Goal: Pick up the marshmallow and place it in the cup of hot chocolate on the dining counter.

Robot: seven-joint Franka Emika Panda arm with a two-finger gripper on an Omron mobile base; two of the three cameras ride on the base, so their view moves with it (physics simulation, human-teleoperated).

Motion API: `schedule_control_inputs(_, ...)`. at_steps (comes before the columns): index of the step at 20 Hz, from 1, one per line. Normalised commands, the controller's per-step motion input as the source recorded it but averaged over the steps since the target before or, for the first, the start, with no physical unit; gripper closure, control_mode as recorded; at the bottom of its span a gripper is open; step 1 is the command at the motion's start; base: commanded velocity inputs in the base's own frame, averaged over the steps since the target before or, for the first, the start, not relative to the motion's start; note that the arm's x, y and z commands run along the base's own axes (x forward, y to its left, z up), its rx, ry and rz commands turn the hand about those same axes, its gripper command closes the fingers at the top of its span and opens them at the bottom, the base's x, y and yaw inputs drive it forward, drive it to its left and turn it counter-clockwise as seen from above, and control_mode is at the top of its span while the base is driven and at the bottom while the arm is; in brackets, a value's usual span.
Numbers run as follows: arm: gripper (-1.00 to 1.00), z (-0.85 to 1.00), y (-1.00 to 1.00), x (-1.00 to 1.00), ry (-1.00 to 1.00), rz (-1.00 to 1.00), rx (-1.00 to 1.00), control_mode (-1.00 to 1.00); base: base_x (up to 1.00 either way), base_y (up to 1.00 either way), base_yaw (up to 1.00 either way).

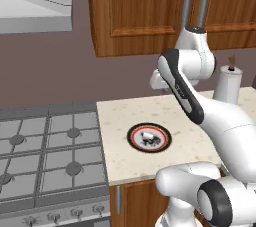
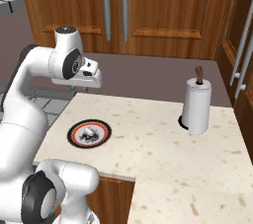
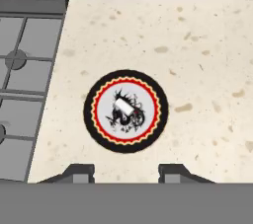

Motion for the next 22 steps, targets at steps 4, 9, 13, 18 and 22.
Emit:
schedule_control_inputs(4, -1.0, 0.02, 0.01, -0.49, -0.12, 0.01, 0.0, -1.0, 0.0, 0.0, 0.0)
schedule_control_inputs(9, -1.0, 0.0, 0.07, -0.84, -0.14, 0.02, -0.03, -1.0, 0.0, 0.0, 0.0)
schedule_control_inputs(13, -1.0, -0.05, 0.14, -0.69, -0.09, 0.04, -0.04, -1.0, 0.0, 0.0, 0.0)
schedule_control_inputs(18, -1.0, -0.31, 0.15, -0.27, 0.0, 0.14, -0.04, -1.0, 0.0, 0.0, 0.0)
schedule_control_inputs(22, -1.0, -0.35, 0.07, -0.01, 0.07, 0.23, -0.12, -1.0, 0.0, 0.0, 0.0)
